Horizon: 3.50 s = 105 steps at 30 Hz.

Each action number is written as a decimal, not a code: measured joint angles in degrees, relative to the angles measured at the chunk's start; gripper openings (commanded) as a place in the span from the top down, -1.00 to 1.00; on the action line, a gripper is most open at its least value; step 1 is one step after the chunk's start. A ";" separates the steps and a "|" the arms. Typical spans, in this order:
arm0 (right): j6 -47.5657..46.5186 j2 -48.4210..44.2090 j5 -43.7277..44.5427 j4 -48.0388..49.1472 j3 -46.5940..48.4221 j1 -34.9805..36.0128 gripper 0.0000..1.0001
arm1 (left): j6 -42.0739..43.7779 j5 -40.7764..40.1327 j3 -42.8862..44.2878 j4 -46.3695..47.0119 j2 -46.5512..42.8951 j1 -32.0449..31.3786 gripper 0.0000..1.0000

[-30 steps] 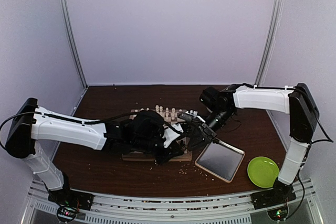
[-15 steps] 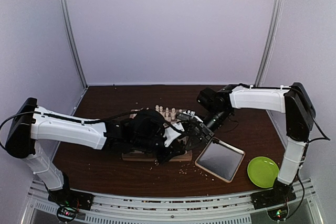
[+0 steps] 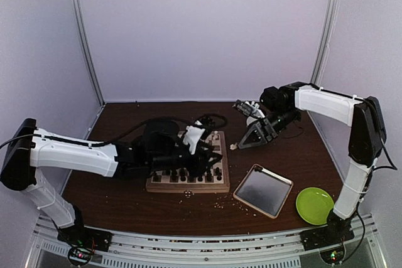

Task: Set up the chess pieces on the board
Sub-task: Pass from the right arm to the left, then place the knight at g8.

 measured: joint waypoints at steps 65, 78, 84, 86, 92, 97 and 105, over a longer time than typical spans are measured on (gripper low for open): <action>-23.10 3.34 -9.20 -22.69 9.18 -5.84 0.40 | -33.07 34.80 11.93 33.68 18.78 8.79 1.00; -20.35 0.92 -5.81 -20.85 8.85 -8.70 -0.99 | -13.46 30.42 14.23 -7.48 1.31 15.47 1.00; 8.59 -10.49 8.15 5.77 -3.39 -10.54 -0.99 | -0.55 21.73 24.81 -39.76 -3.93 16.28 1.00; 15.58 -14.71 16.44 12.04 -5.92 -10.54 -0.99 | 2.29 19.45 26.82 -48.92 -4.13 16.70 1.00; 21.44 -23.19 32.79 23.63 -10.69 -10.60 -0.99 | 7.89 13.90 28.46 -73.35 -3.67 18.18 1.00; 21.03 -26.60 39.04 29.29 -21.14 -10.60 -0.99 | 10.16 12.44 28.50 -85.09 -2.49 18.32 1.00; 17.81 -28.44 43.04 32.72 -27.87 -10.71 -0.99 | 12.48 12.41 28.94 -89.85 6.40 18.32 1.00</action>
